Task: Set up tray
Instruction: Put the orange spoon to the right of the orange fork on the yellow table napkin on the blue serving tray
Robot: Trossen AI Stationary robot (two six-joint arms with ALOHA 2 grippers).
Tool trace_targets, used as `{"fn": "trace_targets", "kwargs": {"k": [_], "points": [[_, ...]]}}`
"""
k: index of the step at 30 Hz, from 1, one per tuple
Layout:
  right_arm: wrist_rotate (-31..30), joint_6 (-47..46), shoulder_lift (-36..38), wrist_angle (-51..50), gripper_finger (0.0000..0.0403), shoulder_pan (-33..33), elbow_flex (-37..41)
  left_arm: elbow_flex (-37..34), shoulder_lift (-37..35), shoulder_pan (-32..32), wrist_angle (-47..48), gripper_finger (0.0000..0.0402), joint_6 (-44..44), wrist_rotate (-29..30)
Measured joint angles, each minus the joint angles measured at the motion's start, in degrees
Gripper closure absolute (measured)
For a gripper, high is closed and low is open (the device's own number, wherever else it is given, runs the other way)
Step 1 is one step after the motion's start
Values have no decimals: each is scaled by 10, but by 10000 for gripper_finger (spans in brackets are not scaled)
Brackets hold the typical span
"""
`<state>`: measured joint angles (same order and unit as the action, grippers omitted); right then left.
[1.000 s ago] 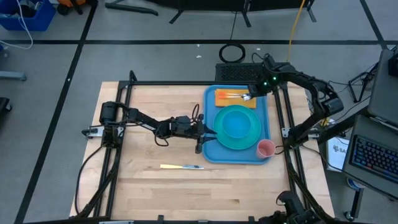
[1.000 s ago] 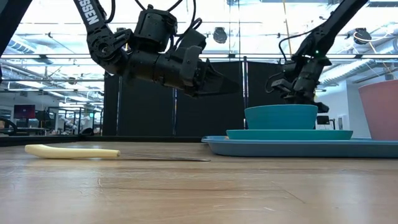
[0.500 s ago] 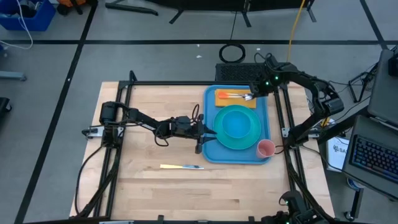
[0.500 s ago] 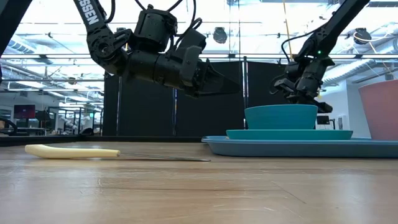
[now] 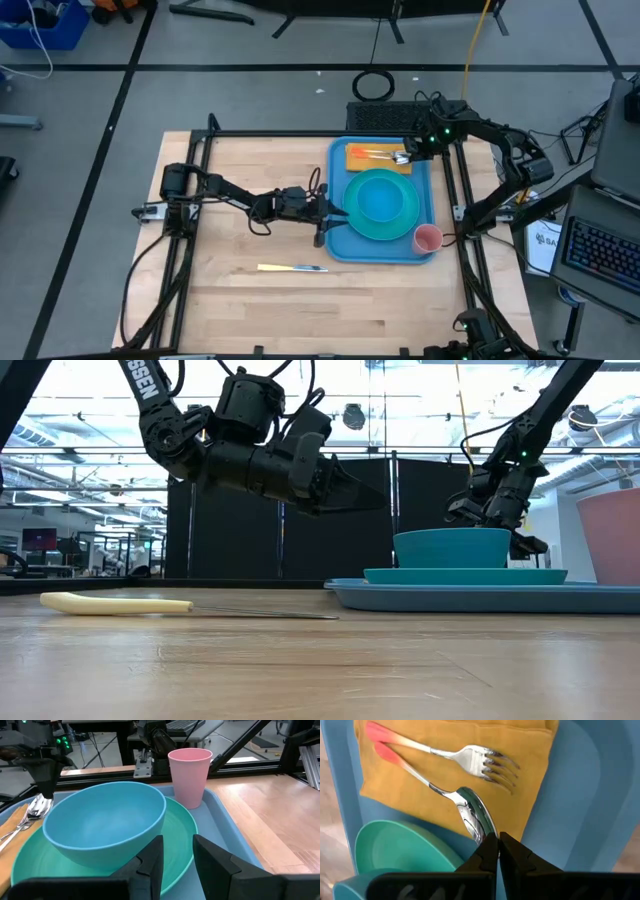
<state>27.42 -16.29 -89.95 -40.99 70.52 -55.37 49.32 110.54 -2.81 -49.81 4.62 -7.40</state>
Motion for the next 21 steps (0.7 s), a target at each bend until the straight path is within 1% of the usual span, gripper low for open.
{"fn": "trace_targets", "kwargs": {"k": [15,21], "points": [[7,-13,0,6,402,0,0,0,0,0,0,293,0,0],[15,-24,0,30,403,0,12,0,0,0,0,293,0,0]]}}
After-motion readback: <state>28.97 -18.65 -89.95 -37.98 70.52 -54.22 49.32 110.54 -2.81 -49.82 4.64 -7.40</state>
